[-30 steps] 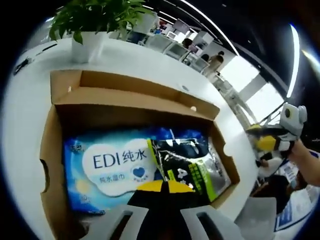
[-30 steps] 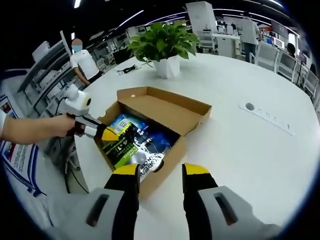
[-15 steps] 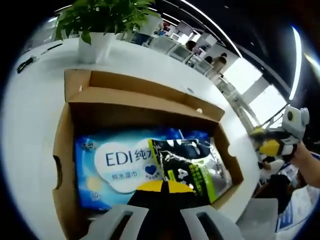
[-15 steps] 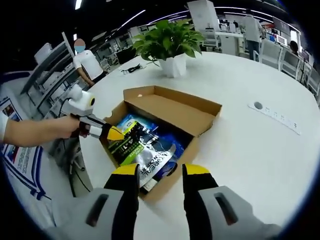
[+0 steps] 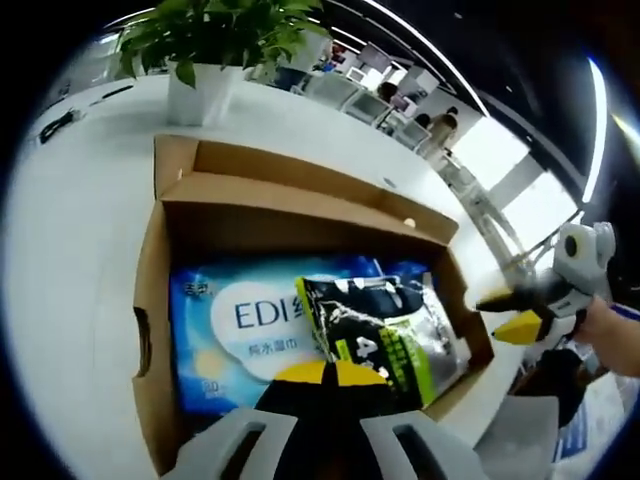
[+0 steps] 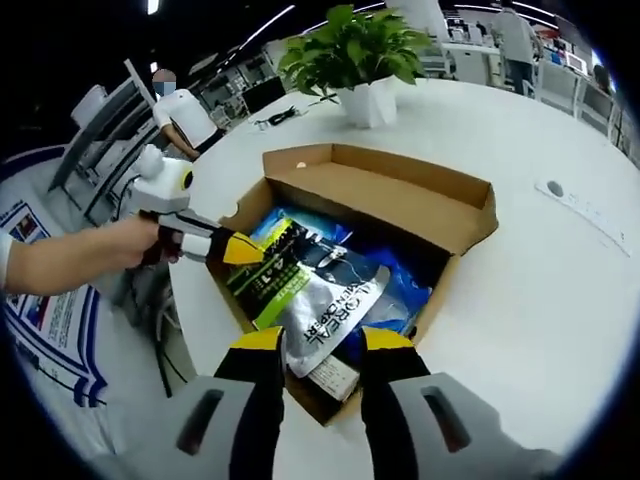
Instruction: Operate the shoe box by opening the lid, removing the specified soft item, and placing it in the target area until the item is outside and the box remains undamaged.
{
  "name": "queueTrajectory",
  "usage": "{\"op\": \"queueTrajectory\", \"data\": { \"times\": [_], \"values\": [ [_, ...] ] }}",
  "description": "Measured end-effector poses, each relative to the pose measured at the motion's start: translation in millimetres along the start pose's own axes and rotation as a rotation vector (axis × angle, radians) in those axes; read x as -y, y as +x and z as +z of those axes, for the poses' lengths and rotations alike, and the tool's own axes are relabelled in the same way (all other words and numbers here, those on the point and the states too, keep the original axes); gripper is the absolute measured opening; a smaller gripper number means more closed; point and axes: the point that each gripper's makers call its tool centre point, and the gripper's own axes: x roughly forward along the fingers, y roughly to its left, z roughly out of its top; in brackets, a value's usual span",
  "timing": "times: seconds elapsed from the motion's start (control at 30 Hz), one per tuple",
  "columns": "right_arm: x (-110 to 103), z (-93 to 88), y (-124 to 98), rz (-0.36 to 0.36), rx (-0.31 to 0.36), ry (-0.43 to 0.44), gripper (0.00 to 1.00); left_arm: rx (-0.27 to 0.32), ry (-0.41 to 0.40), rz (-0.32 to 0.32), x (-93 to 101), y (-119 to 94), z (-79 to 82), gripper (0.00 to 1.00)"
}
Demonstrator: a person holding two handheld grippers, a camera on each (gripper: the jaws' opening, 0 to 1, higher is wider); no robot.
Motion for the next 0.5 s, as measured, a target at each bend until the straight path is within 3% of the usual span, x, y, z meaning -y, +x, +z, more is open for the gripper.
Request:
{"op": "queueTrajectory", "data": {
  "times": [0.5],
  "values": [
    [0, -6.6, 19, 0.022, -0.021, 0.062, 0.22, -0.003, 0.005, 0.007, -3.5, -4, -6.2, 0.00]
  ]
}}
